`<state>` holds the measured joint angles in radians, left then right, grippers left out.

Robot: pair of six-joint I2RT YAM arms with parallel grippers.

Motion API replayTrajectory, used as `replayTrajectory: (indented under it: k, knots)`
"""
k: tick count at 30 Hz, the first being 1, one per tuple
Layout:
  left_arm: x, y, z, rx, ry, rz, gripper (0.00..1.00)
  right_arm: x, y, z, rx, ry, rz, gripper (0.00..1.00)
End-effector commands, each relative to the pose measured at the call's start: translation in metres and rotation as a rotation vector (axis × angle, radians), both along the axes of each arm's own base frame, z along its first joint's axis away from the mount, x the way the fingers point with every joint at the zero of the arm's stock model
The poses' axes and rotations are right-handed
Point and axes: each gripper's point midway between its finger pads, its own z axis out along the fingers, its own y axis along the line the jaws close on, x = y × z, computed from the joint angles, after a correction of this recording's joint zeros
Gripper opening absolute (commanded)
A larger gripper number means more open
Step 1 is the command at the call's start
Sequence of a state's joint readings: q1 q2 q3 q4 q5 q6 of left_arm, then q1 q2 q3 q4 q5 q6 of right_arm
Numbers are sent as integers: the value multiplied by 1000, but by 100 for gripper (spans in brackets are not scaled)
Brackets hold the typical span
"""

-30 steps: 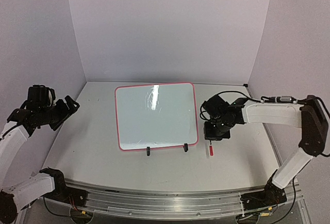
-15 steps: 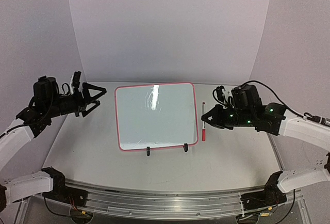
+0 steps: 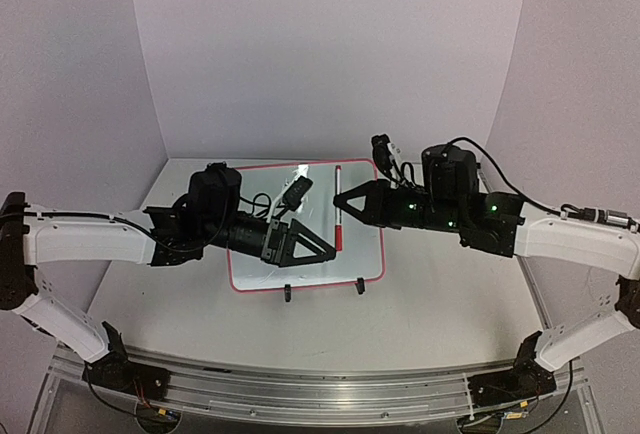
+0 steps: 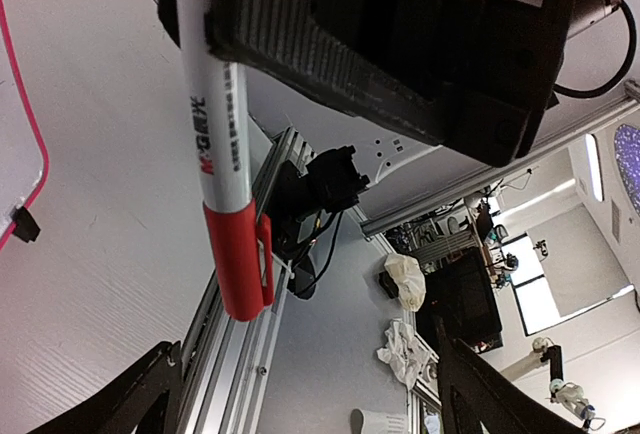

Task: Write a sentence on the whiteboard
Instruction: Open the pen cap from the whiteboard marker.

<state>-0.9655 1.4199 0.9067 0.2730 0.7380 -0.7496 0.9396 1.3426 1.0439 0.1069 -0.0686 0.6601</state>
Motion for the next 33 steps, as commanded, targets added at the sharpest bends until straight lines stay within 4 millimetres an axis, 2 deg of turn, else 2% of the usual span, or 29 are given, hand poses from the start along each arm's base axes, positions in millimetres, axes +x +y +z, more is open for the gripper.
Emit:
replayTrajectory:
  k: [1, 6, 9, 14, 17, 26, 29, 32, 33]
  knots:
    - [-3, -13, 52, -167, -123, -53, 81, -5, 12, 43, 128, -96, 12, 0]
    - [-2, -18, 51, -180, -108, -52, 72, -12, 20, 44, 140, -99, 29, 0]
    - [3, -15, 51, -179, -123, -6, 68, -16, 20, 42, 143, -89, 30, 0]
    - [4, -10, 53, -188, -136, 21, 54, -19, 15, 41, 148, -82, 14, 0]
    - [4, -9, 52, -187, -133, 26, 42, -20, 9, 38, 146, -81, 3, 0]
    - [2, -8, 51, -189, -129, 17, 16, -20, -4, 41, 148, -102, -33, 0]
    - [3, -9, 51, -190, -129, 19, 1, -22, -4, 41, 149, -97, -26, 0]
    - [0, -8, 52, -206, -140, 0, 0, -23, -4, 38, 145, -86, -22, 0]
    - [-1, -8, 51, -208, -141, -5, 0, -24, -5, 38, 144, -84, -20, 4]
